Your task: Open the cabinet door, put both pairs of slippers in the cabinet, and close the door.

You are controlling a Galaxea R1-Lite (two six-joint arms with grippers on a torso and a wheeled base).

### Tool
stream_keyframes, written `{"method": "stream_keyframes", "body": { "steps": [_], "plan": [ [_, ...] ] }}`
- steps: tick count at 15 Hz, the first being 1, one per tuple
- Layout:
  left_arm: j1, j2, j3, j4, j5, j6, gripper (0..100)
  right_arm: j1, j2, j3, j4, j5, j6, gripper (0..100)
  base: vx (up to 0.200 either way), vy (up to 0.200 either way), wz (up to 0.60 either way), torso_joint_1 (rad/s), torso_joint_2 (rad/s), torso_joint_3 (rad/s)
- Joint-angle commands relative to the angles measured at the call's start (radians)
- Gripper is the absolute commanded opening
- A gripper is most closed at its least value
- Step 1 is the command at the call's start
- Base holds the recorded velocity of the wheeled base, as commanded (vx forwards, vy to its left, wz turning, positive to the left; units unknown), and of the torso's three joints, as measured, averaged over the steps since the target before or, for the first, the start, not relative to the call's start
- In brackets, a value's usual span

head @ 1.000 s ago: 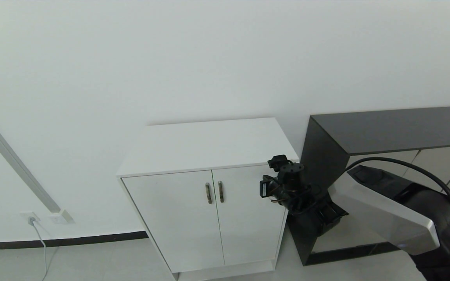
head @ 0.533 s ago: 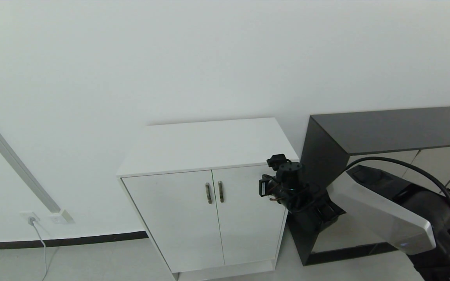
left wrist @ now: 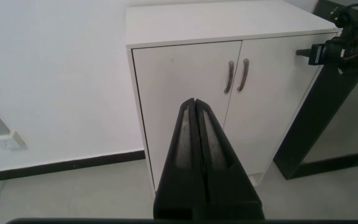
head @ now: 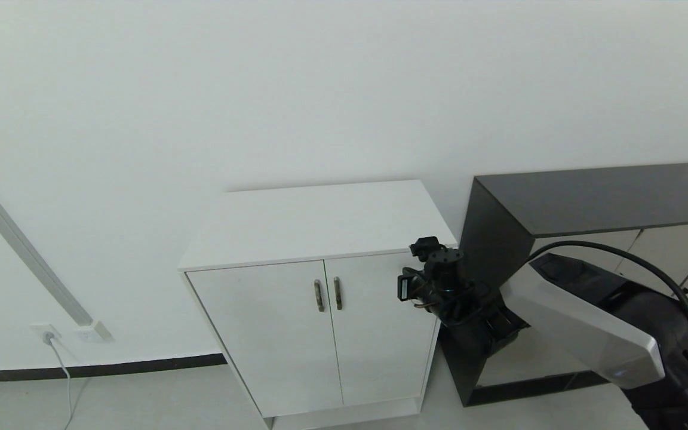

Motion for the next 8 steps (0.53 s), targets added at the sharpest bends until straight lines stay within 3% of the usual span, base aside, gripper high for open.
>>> {"method": "stream_keyframes", "body": {
  "steps": [1,4,7,8],
  "plan": [
    [0.001,0.000,0.000,0.000,0.000,-0.001,0,0.021,-0.066,0.089,-0.024,-0.001,0.002,0,0.000,0.000,0.00,0.000,0.00,0.000],
    [0.001,0.000,0.000,0.000,0.000,-0.001,0,0.038,-0.179,0.239,-0.101,-0.007,0.000,0,0.000,0.000,0.00,0.000,0.00,0.000],
    [0.001,0.000,0.000,0.000,0.000,-0.001,0,0.007,-0.325,0.420,-0.175,-0.009,0.002,0,0.000,0.000,0.00,0.000,0.00,0.000],
    [0.001,0.000,0.000,0.000,0.001,-0.001,0,-0.031,-0.409,0.535,-0.222,-0.030,0.000,0,0.000,0.000,0.00,0.000,0.00,0.000]
  ]
}}
